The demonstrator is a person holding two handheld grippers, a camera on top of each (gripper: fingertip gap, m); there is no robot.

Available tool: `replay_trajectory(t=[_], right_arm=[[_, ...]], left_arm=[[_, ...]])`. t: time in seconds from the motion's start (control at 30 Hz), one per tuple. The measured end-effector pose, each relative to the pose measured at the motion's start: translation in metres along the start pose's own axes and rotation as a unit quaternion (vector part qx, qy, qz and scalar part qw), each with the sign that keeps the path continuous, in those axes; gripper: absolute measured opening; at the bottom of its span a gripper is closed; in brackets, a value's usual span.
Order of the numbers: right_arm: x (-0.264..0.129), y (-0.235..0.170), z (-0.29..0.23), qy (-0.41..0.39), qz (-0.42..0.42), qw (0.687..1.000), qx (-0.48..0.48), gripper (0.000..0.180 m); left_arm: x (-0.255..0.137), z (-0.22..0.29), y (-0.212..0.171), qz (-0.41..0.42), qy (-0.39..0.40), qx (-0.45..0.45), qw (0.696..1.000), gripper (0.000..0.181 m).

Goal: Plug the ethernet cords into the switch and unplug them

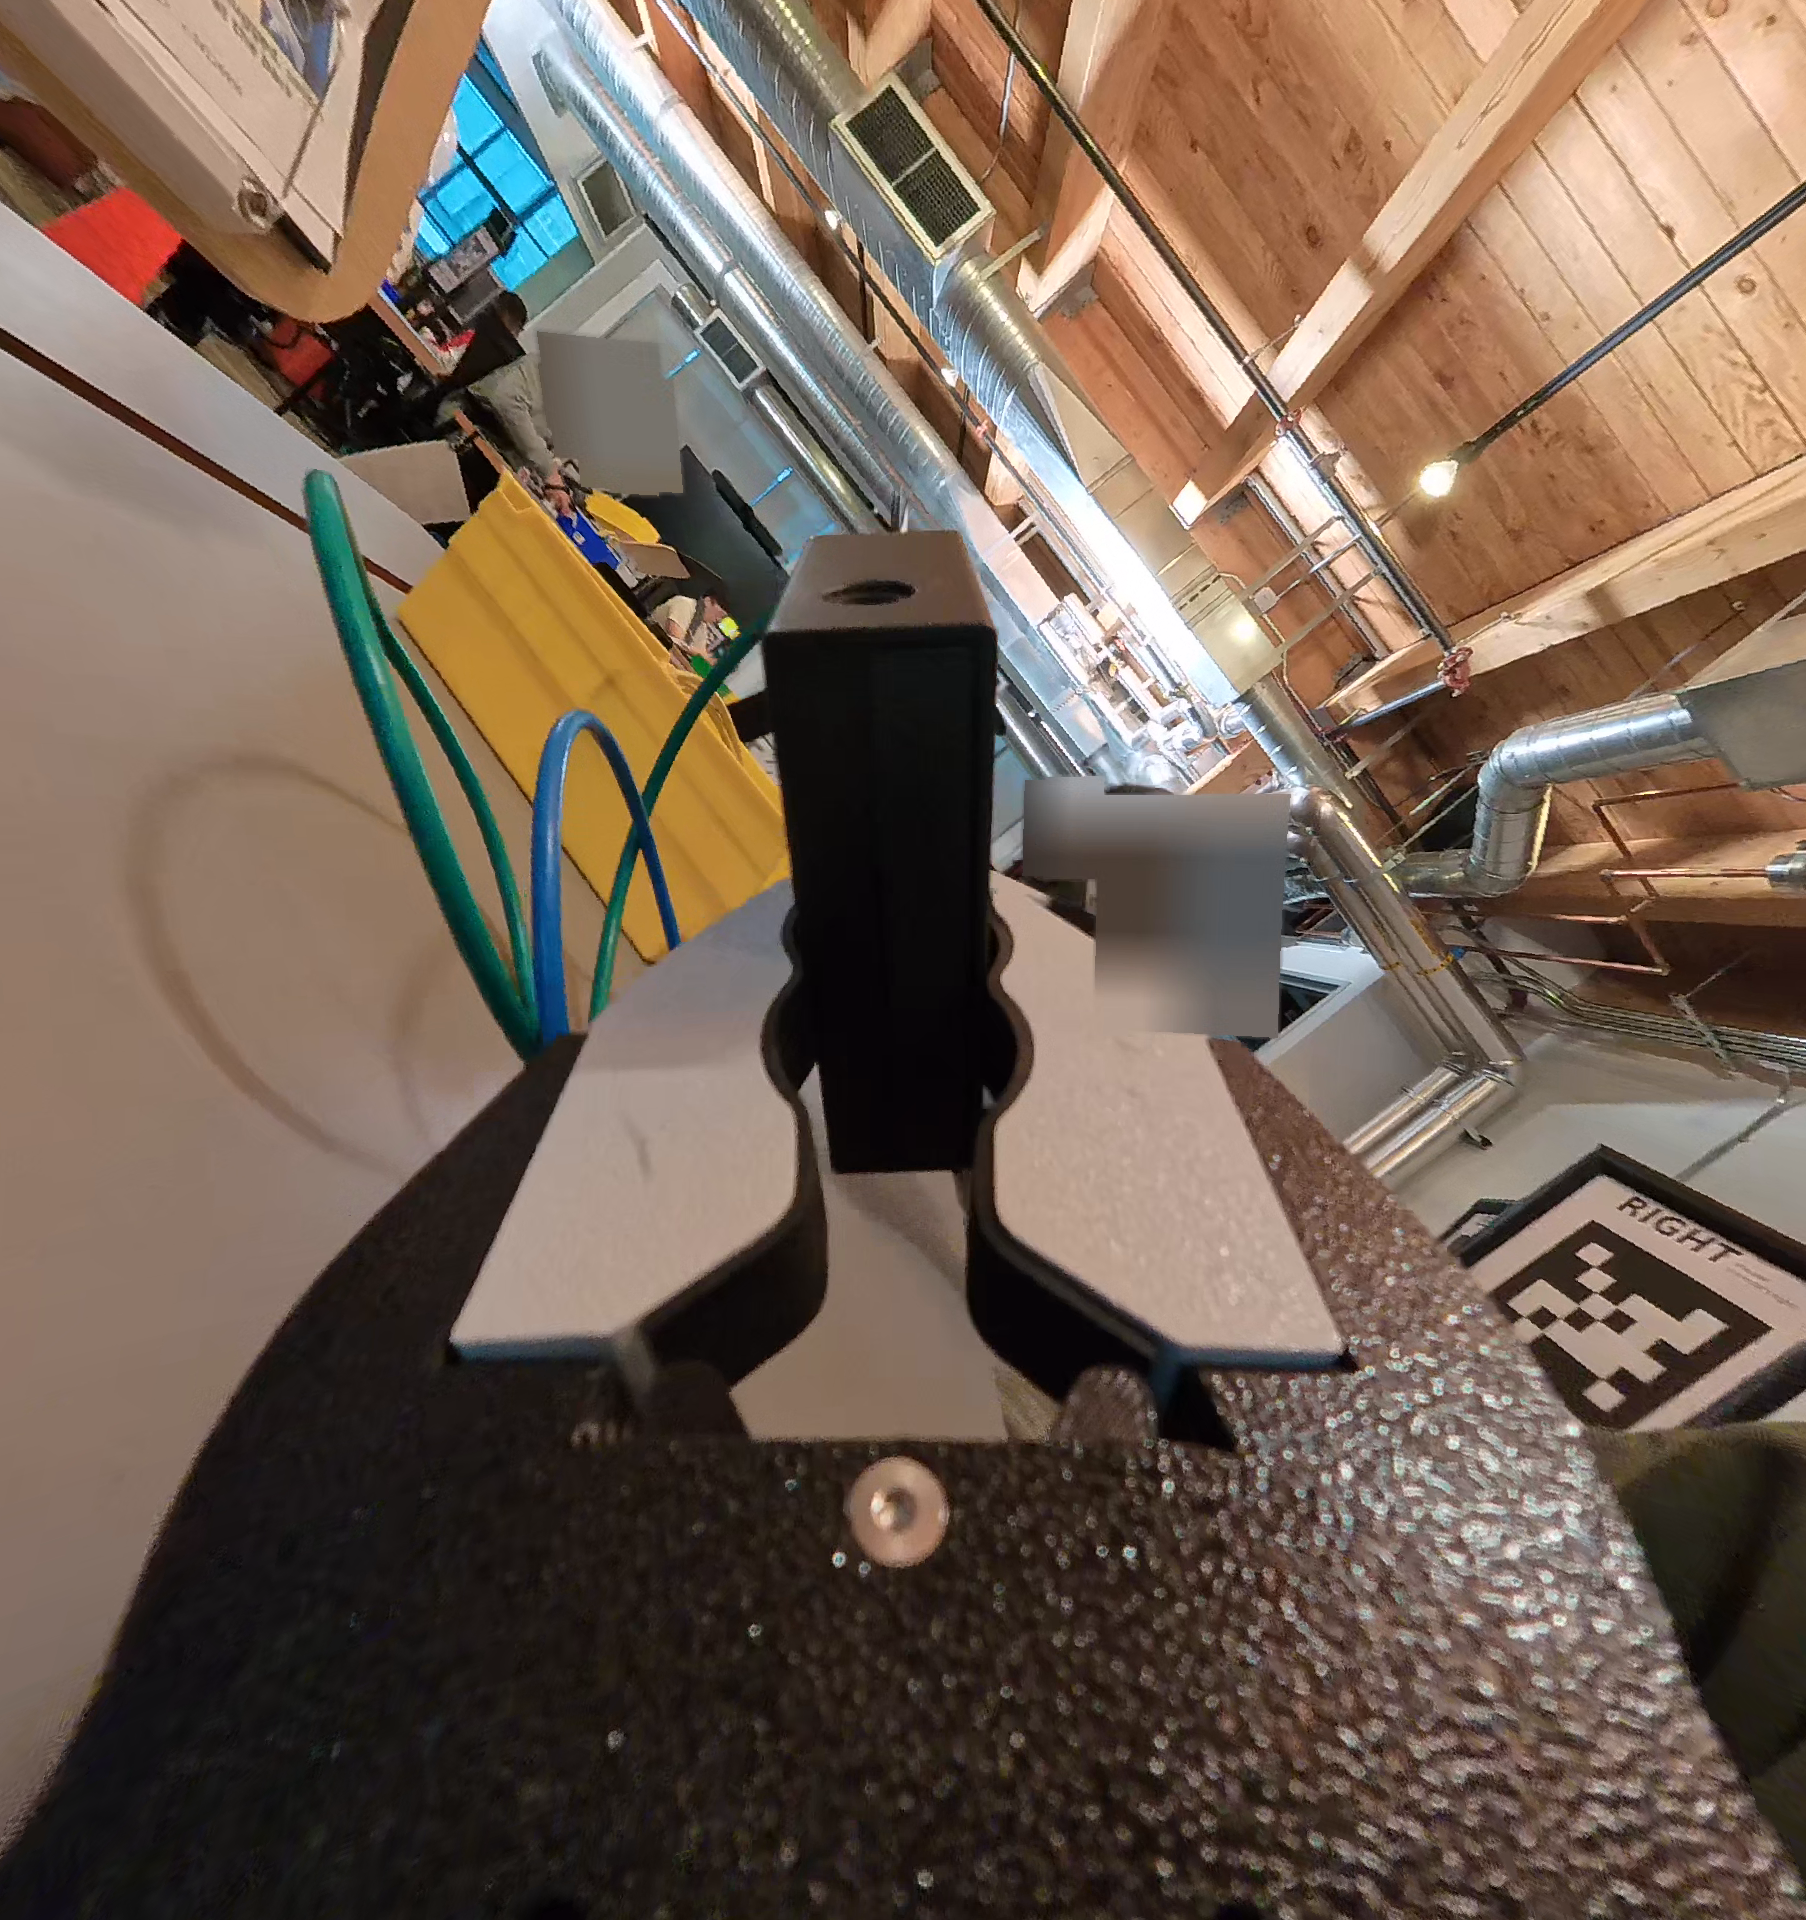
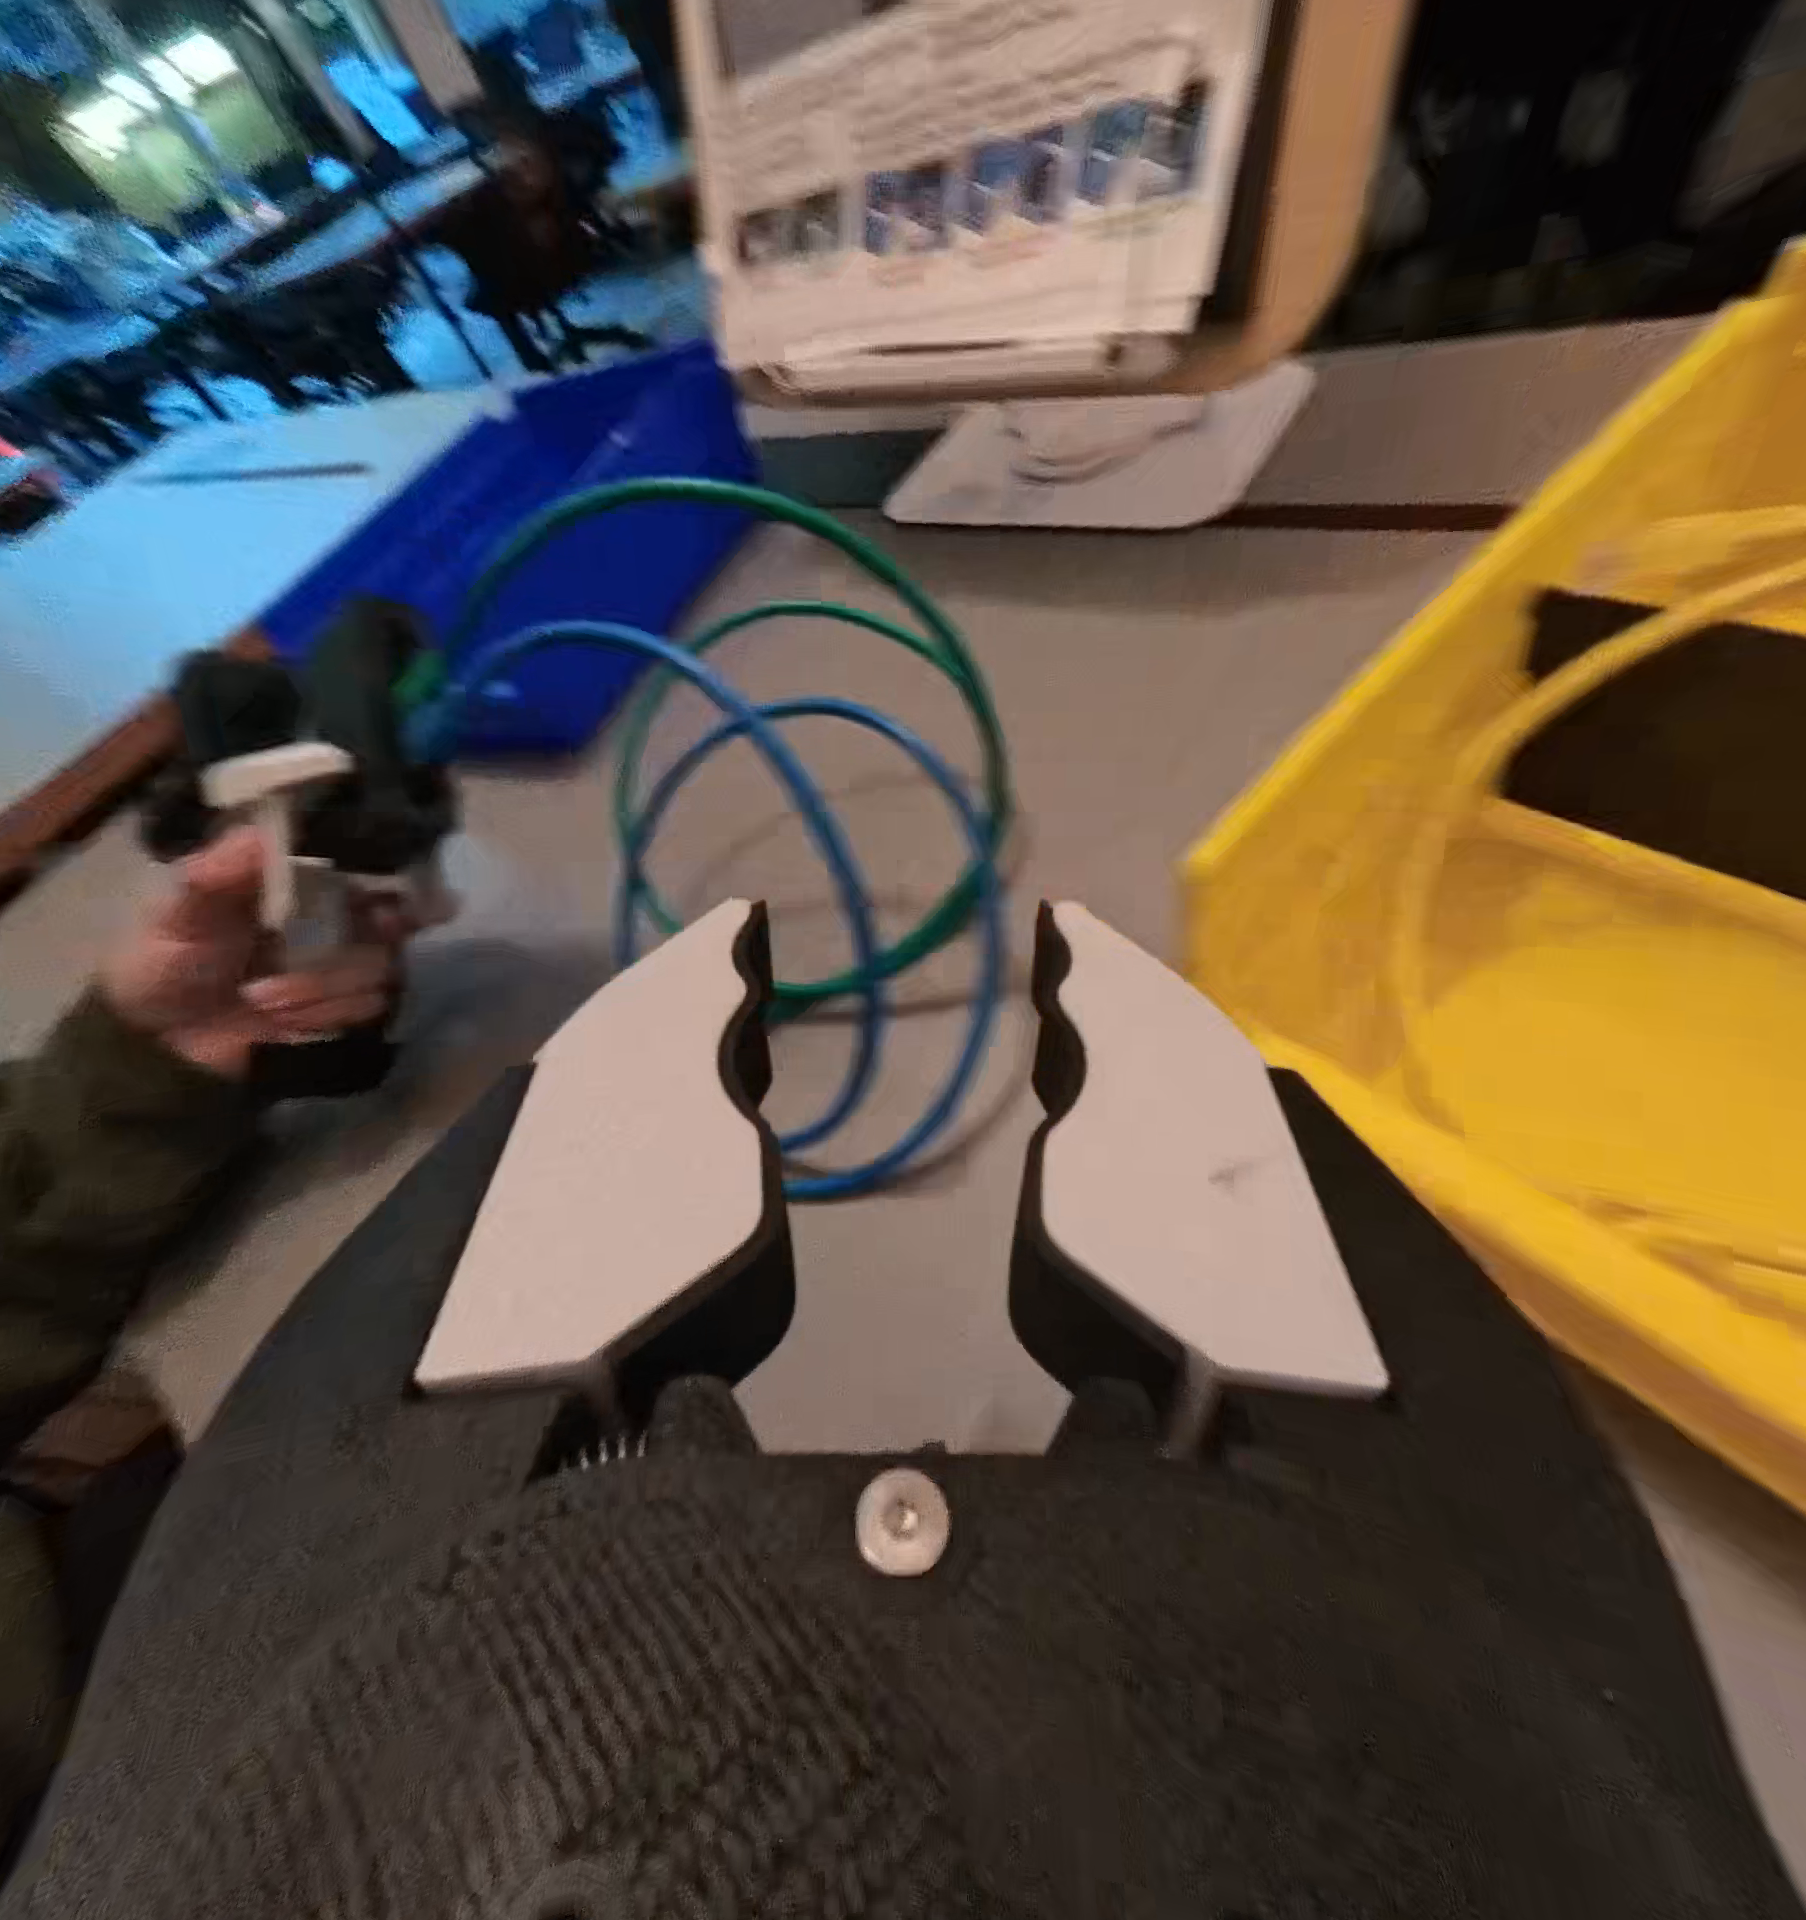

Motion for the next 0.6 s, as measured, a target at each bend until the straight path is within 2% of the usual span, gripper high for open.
replay_trajectory(t=[0.03, 0.1, 0.2, 0.27, 0.33, 0.47, 0.6], right_arm=[[0.005, 0.000, -0.030, 0.035, 0.036, 0.999, 0.015, 0.047], [0.019, -0.005, -0.082, 0.097, 0.103, 0.987, 0.070, 0.045], [0.052, -0.018, -0.118, 0.139, 0.199, 0.953, 0.180, 0.035], [0.076, -0.028, -0.125, 0.163, 0.199, 0.938, 0.232, 0.034], [0.093, -0.033, -0.127, 0.166, 0.186, 0.937, 0.245, 0.036], [0.101, -0.033, -0.127, 0.164, 0.211, 0.923, 0.278, 0.036], [0.105, -0.038, -0.130, 0.171, 0.206, 0.921, 0.284, 0.022]], left_arm=[[0.001, 0.000, -0.001, -0.003, -0.005, -0.007, 1.000, 0.027], [0.003, -0.001, -0.005, -0.010, -0.021, -0.032, 0.999, 0.027], [0.008, -0.003, -0.012, -0.020, -0.038, -0.082, 0.996, 0.027], [0.012, -0.005, -0.017, -0.032, -0.046, -0.108, 0.993, 0.027], [0.015, -0.004, -0.022, -0.045, -0.055, -0.123, 0.990, 0.027], [0.022, -0.002, -0.029, -0.063, -0.059, -0.121, 0.989, 0.027], [0.026, -0.004, -0.036, -0.073, -0.049, -0.116, 0.989, 0.027]])
Point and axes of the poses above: each gripper's, where its closed fingertips meet, x out along the fingers, y out of its top, z = x × y across the jaws, the point moved 6 cm from there along -x, back along the fingers, and after that the axes turned 11 degrees about -x, right-handed, at the moved point
